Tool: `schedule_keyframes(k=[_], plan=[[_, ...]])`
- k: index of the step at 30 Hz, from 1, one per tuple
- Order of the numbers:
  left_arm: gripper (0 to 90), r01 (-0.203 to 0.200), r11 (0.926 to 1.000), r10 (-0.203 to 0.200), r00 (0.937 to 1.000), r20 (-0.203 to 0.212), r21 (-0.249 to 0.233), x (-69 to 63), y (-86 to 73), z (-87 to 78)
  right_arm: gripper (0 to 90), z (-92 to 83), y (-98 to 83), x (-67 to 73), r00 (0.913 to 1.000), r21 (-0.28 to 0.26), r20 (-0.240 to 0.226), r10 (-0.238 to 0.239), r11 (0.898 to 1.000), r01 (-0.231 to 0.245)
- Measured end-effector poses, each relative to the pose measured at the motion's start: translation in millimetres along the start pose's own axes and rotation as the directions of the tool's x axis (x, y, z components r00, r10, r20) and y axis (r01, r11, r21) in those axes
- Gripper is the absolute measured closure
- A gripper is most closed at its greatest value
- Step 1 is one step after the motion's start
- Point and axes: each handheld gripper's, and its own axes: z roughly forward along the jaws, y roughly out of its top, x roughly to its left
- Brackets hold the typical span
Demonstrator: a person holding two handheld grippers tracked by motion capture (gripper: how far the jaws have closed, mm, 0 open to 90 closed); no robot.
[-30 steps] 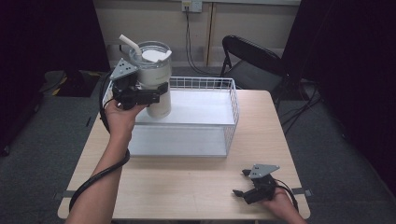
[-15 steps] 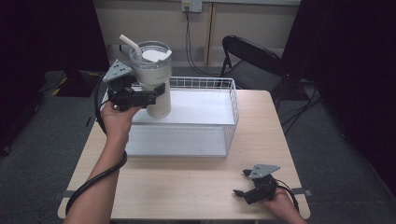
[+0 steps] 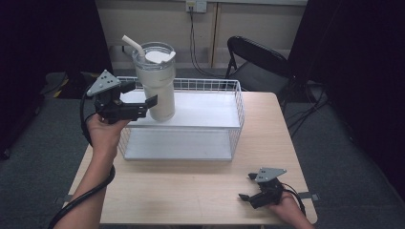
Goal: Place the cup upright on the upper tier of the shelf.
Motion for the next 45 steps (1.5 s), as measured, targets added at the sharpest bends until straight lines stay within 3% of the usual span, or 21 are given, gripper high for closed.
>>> schedule_keyframes(k=[11, 15, 23, 28, 45], plan=[[11.9, 0.038, 0.9992, -0.038, 0.9992, 0.016, 0.014, 5.3, -27.0, -21.1, 12.2, 0.5, 0.4, -1.0, 1.0, -0.001, -0.002, -0.002, 1.0, 0.002], [12.6, 0.03, 0.9991, -0.03, 0.9993, 0.024, 0.03, 4.5, -40.0, -27.1, 12.2, 0.5, 0.4, -1.2, 1.0, 0.0, -0.003, -0.003, 1.0, 0.003], [13.5, 0.051, 0.9979, -0.052, 0.9983, 0.028, 0.04, 4.6, -62.5, -37.6, 12.2, 0.6, 0.5, -1.3, 1.0, 0.0, -0.003, -0.003, 1.0, 0.003], [14.4, 0.038, 0.9979, -0.04, 0.9983, 0.042, 0.052, 2.7, -75.5, -42.0, 12.2, 0.7, 0.5, -1.5, 1.0, -0.001, -0.004, -0.004, 1.0, 0.004], [14.6, 0.075, 0.9907, -0.081, 0.9954, 0.051, 0.113, 2.9, -133.4, -43.0, 12.2, 0.8, 0.5, -1.6, 1.0, -0.001, -0.004, -0.004, 1.0, 0.004]])
